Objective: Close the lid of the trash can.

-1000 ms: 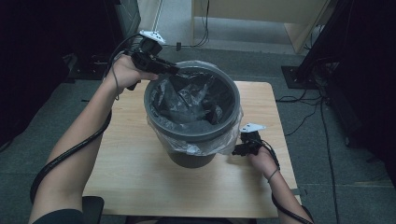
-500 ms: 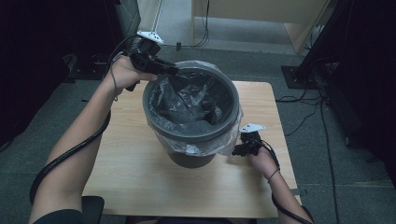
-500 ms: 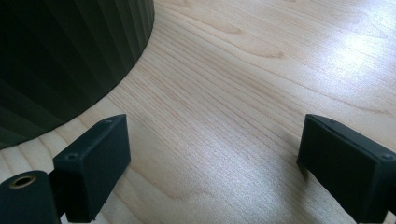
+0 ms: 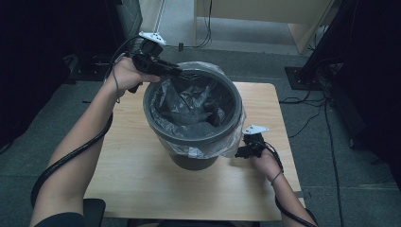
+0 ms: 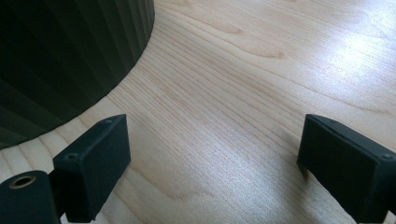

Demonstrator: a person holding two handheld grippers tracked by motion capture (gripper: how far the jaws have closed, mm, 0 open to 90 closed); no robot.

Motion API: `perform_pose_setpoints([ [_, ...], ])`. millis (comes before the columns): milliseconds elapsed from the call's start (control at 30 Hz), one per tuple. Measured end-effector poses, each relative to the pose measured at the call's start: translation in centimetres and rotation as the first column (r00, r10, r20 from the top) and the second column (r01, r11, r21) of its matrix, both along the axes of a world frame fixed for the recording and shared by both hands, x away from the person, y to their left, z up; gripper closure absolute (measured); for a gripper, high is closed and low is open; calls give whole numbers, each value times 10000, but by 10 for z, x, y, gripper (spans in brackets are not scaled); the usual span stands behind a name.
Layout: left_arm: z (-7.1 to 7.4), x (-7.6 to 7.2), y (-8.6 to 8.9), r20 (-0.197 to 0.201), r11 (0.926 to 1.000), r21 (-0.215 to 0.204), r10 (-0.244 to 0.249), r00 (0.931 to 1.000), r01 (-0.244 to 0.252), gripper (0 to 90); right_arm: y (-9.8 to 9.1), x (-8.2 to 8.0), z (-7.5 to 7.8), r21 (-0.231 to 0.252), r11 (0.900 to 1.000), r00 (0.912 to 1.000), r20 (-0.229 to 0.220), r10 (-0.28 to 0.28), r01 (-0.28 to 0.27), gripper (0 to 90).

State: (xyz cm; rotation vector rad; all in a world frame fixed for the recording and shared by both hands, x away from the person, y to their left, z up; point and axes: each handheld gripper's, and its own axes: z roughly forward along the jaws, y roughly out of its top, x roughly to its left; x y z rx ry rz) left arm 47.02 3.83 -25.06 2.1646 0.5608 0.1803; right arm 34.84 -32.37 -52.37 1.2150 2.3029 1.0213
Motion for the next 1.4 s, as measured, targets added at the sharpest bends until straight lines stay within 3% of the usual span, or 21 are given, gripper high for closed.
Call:
perform_pose_setpoints([
  [467, -1, 5, -13, 97, 9998, -18, 206, 9997, -206, 745, 0, 0, 0, -5, 10000, 10000, -1, 29, -29, 85],
  [933, -5, 9, -10, 67, 9996, -155, 240, 9997, -239, 722, 0, -1, 0, 3, 10000, 10000, -11, 54, -54, 85],
  [1133, -5, 8, -3, -41, 9989, -359, 293, 9996, -294, 589, 0, -1, 0, 6, 10000, 10000, -14, 59, -59, 85],
  [1267, -1, 7, 2, -108, 9978, -558, 339, 9994, -345, 554, 0, -1, 0, 4, 10000, 10000, -14, 62, -62, 85],
  [1400, 3, 3, 6, 99, 9970, -644, 436, 9990, -429, 489, 0, -1, 0, 4, 10000, 10000, -16, 61, -61, 85],
])
